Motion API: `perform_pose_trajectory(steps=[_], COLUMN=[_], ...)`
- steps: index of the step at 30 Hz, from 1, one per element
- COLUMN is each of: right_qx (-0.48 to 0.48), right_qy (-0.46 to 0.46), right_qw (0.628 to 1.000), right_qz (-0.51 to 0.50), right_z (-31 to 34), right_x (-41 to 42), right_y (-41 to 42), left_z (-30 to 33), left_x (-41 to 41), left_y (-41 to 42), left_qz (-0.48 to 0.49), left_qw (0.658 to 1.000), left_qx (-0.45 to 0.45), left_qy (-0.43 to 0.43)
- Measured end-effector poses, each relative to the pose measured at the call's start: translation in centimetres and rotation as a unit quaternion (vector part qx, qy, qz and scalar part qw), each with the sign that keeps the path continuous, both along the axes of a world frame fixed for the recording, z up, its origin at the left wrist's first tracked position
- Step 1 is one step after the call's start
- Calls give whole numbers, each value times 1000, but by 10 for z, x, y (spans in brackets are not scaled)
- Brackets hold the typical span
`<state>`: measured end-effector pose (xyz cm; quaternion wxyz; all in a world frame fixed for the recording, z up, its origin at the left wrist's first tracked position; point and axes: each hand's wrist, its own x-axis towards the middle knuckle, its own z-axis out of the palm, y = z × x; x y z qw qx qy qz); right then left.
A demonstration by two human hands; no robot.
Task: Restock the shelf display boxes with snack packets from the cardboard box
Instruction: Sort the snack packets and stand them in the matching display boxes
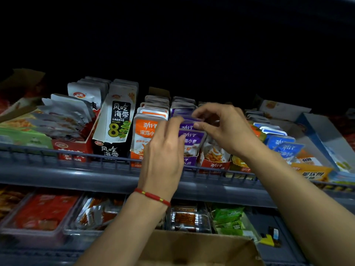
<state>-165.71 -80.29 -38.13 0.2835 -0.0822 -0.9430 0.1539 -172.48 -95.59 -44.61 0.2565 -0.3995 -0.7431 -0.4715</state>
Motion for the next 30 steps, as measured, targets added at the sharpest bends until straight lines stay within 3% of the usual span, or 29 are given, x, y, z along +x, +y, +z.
perform_pose_trajectory(steps=[8, 13, 16, 21, 30], right_qx=[42, 91, 77, 34, 61], right_qy=[-80, -65, -60, -71, -70], right_qw=[995, 993, 995, 997, 989], right_qz=[50, 31, 20, -1, -111], right_z=[9, 4, 4, 2, 19], right_x=[9, 1, -1, -3, -30], right_y=[-3, -4, -4, -2, 3], left_z=[12, 6, -14, -40, -31], left_x=[-4, 3, 24, 28, 26], left_y=[2, 0, -1, 1, 11], left_qz=[7, 28, 45, 56, 57], left_qw=[999, 999, 992, 971, 966], left_qx=[13, 17, -46, -208, -218], left_qy=[-30, 6, 108, 107, 126])
